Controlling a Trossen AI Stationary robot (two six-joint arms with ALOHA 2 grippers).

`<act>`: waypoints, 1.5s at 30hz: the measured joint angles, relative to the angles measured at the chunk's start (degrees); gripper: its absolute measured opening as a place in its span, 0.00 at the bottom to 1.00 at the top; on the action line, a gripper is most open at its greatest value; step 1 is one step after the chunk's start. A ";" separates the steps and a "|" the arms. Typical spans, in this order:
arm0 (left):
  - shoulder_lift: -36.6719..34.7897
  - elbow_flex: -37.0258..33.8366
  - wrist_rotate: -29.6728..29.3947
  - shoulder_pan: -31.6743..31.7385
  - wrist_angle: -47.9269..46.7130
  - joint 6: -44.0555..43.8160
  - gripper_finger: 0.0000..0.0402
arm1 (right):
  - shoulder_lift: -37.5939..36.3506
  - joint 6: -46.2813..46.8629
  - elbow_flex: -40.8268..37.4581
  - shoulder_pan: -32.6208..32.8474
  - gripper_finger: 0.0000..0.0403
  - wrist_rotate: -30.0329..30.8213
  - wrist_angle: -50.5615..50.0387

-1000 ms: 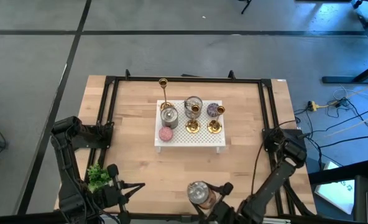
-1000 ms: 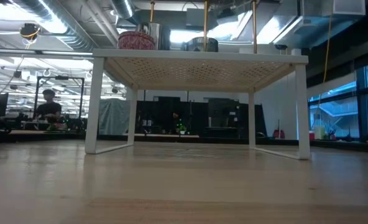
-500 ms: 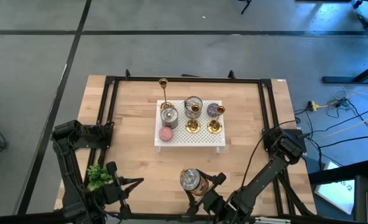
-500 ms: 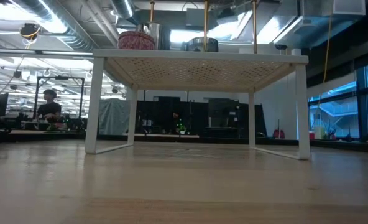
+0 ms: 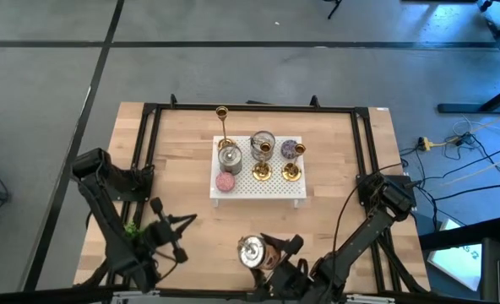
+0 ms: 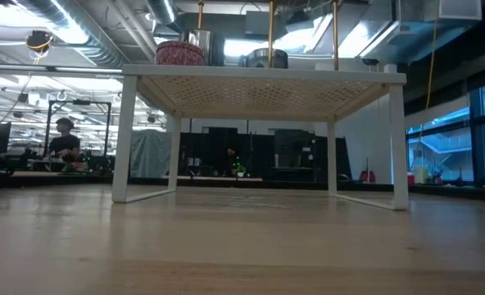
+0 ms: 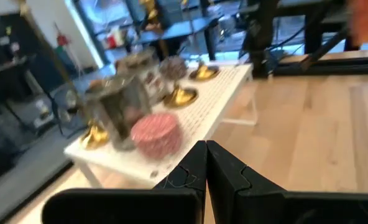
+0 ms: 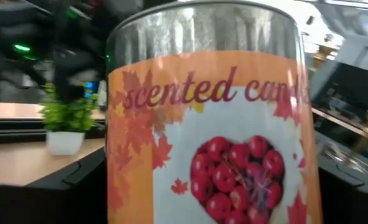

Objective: Pick & Place candle stick holders
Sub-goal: Put the big silver scented candle on the shelf

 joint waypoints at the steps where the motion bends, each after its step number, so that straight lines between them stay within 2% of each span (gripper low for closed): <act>1: -0.77 -1.28 0.72 0.26 1.06 -0.23 0.00 | 0.00 -0.79 0.00 -0.12 0.87 -1.30 0.58; 3: -2.42 -3.27 1.09 0.59 4.13 1.49 0.00 | 0.00 -2.33 0.00 -0.31 0.87 -3.52 1.35; 6: -4.74 -4.71 1.40 0.52 12.42 11.70 0.00 | 0.00 -4.09 0.00 -0.51 0.87 -4.89 2.02; 8: -5.73 -4.87 2.91 0.47 20.01 23.01 0.00 | 0.02 -5.44 0.00 -0.55 0.87 -6.25 2.53; 11: -6.04 -4.91 8.08 0.67 34.52 44.59 0.00 | 0.02 -9.07 0.00 -0.55 0.87 -7.29 4.98; 14: -6.09 -5.61 18.43 2.25 53.33 67.06 0.00 | 0.02 -12.84 0.00 -0.52 0.87 -7.72 6.72; 18: -6.06 -10.66 39.09 5.49 82.55 94.20 0.00 | 0.02 -16.95 0.00 -0.44 0.87 -10.64 9.15; 19: -6.06 -11.95 42.37 6.34 88.78 99.14 0.00 | 0.02 -17.90 0.00 -0.42 0.87 -11.45 9.57; 21: -6.51 -13.92 44.87 7.84 96.32 105.07 0.00 | 0.02 -19.26 0.00 -0.42 0.87 -13.24 9.76; 25: -10.12 -17.21 41.47 10.37 98.84 106.91 0.00 | 0.02 -21.52 0.00 -0.42 0.87 -15.83 10.11; 31: -16.01 -23.02 40.86 10.01 101.88 106.68 0.01 | -0.34 -22.50 -1.93 -1.67 0.87 -19.08 10.00; 36: -22.06 -27.36 34.46 7.39 102.75 106.76 0.01 | -3.01 -20.76 -6.87 -4.57 0.87 -23.44 13.04; 40: -26.18 -31.70 29.35 5.46 107.32 108.35 0.01 | -5.14 -20.85 -12.04 -7.24 0.87 -25.86 18.65; 45: -30.21 -36.00 22.70 5.01 113.38 108.60 0.02 | -8.70 -19.54 -18.51 -10.21 0.87 -32.24 26.66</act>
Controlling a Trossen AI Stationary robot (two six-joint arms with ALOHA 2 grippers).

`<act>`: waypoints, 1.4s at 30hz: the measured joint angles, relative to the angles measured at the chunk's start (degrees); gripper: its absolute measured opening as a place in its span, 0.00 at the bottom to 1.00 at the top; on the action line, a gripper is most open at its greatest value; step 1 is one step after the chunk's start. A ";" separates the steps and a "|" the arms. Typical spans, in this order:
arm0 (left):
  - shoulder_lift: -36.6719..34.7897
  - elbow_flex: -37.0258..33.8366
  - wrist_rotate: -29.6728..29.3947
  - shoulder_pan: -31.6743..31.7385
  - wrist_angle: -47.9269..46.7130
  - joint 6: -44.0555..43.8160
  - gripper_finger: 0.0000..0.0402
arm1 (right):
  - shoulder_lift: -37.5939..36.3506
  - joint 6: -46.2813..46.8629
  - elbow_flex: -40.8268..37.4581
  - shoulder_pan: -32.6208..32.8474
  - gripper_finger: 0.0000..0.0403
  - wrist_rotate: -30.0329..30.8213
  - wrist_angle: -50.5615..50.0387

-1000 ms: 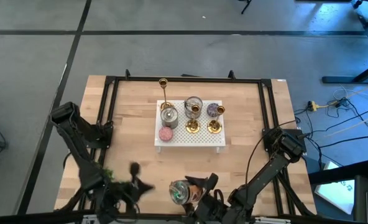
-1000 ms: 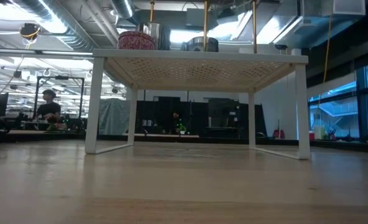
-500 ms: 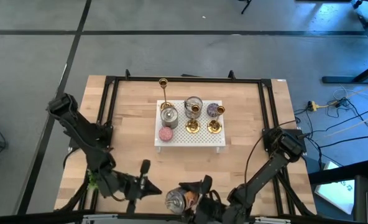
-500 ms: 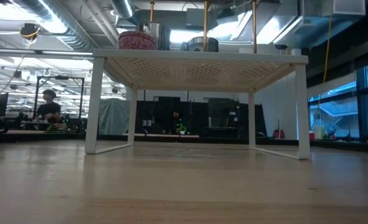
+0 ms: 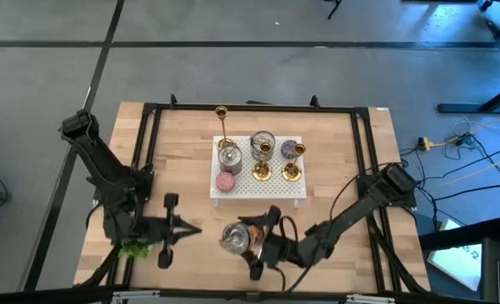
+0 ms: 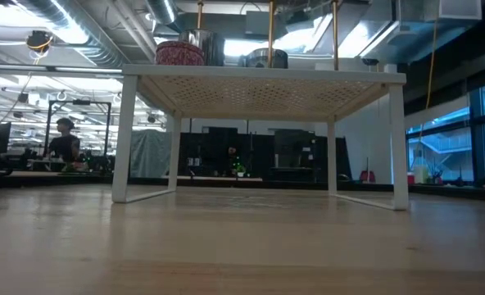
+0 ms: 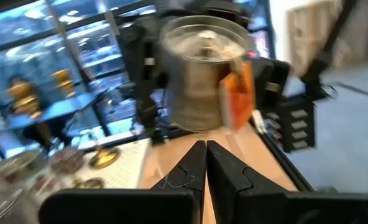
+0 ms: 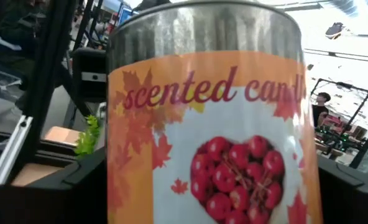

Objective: Pick & Place candle stick holders
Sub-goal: Put the big silver scented candle on the shelf

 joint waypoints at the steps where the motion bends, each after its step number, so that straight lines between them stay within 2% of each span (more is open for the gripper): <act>1: -0.65 -0.73 -0.56 0.38 1.10 -0.64 0.03 | -0.53 0.01 -1.13 -0.44 0.87 -0.57 1.03; 7: -2.31 -2.61 -0.46 2.64 1.81 -3.51 0.03 | -2.05 0.57 -5.76 -2.73 0.87 -2.70 5.59; 11: -1.51 -2.68 -0.40 4.68 3.02 -5.16 0.03 | -2.94 2.17 -9.82 -4.04 0.87 -5.47 12.78; 17: -0.75 -2.68 -0.63 8.07 4.37 -11.75 0.05 | -3.13 3.89 -16.45 -5.44 0.87 -5.71 26.09; 24: -0.78 -2.68 -0.40 9.98 4.32 -15.40 0.12 | -3.15 6.05 -17.18 -5.01 0.87 -6.05 26.80; 29: -1.16 -2.64 0.91 12.07 4.30 -18.76 0.20 | -3.15 6.05 -17.18 -4.61 0.87 -5.94 26.72; 31: -1.16 -2.57 4.03 13.50 4.32 -21.00 0.25 | -3.15 6.04 -17.18 -4.59 0.87 -4.06 26.72; 35: -0.57 -2.55 9.17 15.78 3.90 -24.15 0.34 | -3.15 5.31 -17.18 -4.61 0.87 3.83 27.03; 42: 1.72 -2.50 5.90 16.00 3.92 -24.17 0.42 | -3.15 5.45 -17.87 -4.59 0.87 6.32 27.70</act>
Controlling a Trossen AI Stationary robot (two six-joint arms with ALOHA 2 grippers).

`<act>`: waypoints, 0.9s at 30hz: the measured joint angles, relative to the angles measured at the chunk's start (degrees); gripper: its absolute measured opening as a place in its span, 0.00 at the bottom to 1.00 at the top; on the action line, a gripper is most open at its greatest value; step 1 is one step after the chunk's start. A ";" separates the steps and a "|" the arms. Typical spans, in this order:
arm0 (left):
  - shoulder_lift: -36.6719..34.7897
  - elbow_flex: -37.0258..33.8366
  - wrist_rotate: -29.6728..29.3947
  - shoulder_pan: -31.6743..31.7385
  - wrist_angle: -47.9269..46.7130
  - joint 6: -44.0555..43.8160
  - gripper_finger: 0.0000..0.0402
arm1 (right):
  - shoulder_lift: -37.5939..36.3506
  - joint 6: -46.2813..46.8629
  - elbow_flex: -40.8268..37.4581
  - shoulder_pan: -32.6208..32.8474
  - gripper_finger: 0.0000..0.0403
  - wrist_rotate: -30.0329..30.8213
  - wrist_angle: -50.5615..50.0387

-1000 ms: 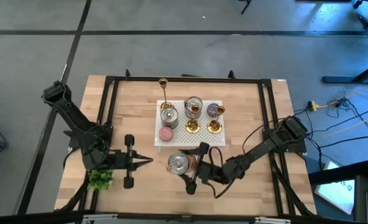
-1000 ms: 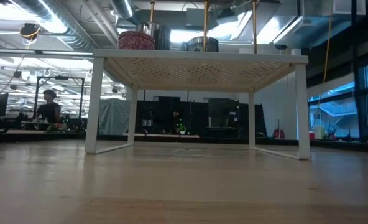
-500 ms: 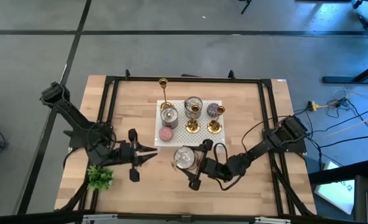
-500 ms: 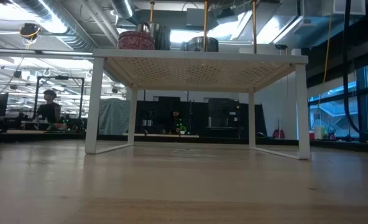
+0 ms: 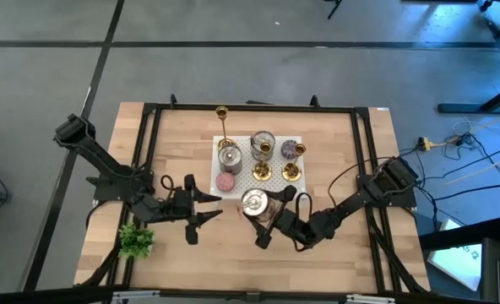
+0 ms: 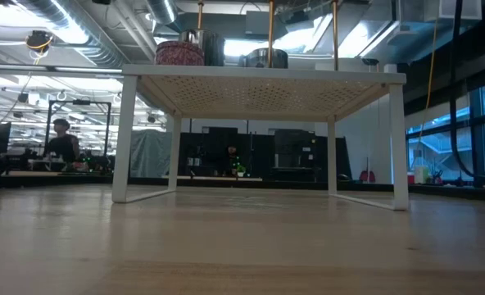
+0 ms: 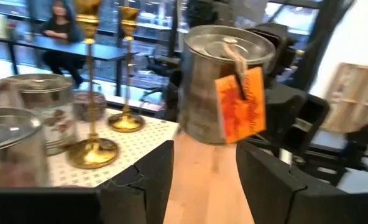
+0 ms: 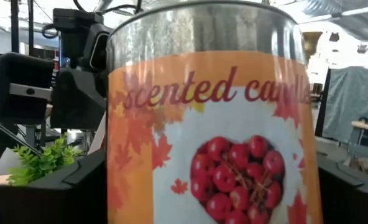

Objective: Pick & Place candle stick holders
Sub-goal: Put the big silver scented candle on the shelf

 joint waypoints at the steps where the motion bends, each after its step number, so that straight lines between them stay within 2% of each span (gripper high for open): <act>1: 0.25 0.00 -1.14 0.01 0.01 0.01 0.43 | 0.00 0.80 -0.52 -0.10 0.87 0.11 0.12; 7: 0.88 0.00 -7.16 0.01 0.01 0.01 0.43 | 0.00 5.55 -5.07 -1.75 0.87 2.34 3.71; 11: 0.88 0.02 -7.27 0.01 0.01 0.05 0.43 | 0.00 5.59 -7.17 -2.18 0.87 6.57 5.64; 27: 0.88 0.02 -7.28 -0.22 -0.04 0.20 0.43 | 1.31 7.08 -8.00 -2.33 0.87 13.63 5.96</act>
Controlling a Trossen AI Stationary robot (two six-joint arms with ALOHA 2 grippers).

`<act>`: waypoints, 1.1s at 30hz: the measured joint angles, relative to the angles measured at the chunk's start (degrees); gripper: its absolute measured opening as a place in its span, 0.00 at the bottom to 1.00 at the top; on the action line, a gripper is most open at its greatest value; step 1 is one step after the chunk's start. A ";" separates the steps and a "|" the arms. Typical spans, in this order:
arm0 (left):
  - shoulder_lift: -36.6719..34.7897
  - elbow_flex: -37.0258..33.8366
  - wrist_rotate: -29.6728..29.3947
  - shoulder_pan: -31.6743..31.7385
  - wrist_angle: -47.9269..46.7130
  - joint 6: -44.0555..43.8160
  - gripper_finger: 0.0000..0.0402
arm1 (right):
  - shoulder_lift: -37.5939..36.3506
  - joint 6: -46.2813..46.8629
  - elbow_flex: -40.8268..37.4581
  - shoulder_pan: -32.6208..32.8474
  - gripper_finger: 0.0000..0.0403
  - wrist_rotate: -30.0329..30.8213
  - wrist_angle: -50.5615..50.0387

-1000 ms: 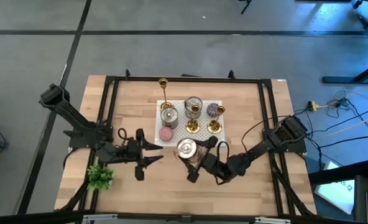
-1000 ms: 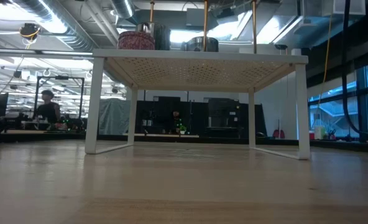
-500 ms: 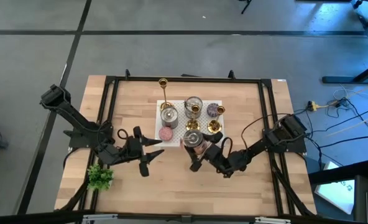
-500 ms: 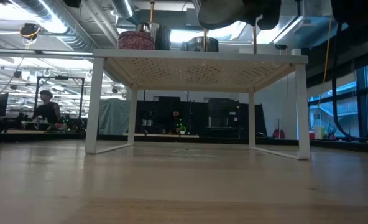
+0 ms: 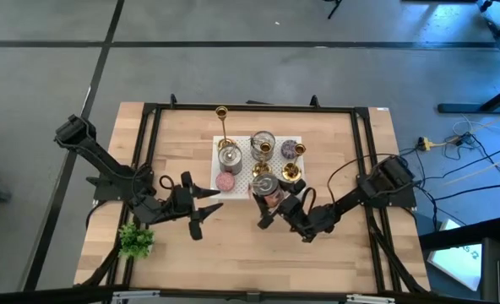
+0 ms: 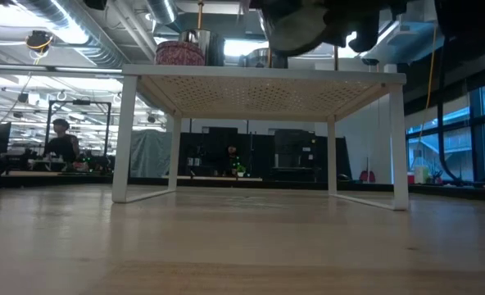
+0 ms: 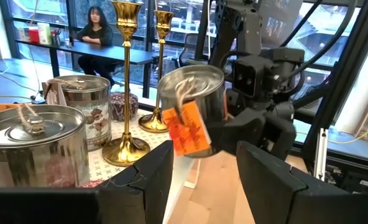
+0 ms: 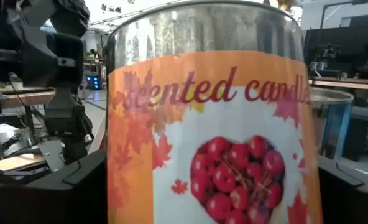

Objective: Pick & Place candle stick holders
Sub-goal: Put the big silver scented candle on the shelf

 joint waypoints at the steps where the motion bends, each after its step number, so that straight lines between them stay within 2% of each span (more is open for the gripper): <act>1: 0.00 0.00 0.00 -0.01 0.00 0.00 0.43 | 0.44 0.40 0.01 -0.01 0.87 -0.02 0.00; 5: 0.00 0.00 0.33 -0.01 -0.02 0.00 0.43 | 1.14 1.90 0.01 -0.01 0.87 0.31 -0.25; 18: 0.00 0.00 0.44 -0.01 -0.04 0.00 0.43 | 1.16 2.95 0.01 0.37 0.87 7.68 -4.22; 33: 0.00 0.00 0.48 -0.01 -0.24 0.00 0.43 | 1.10 8.39 0.05 0.06 0.87 9.46 -8.94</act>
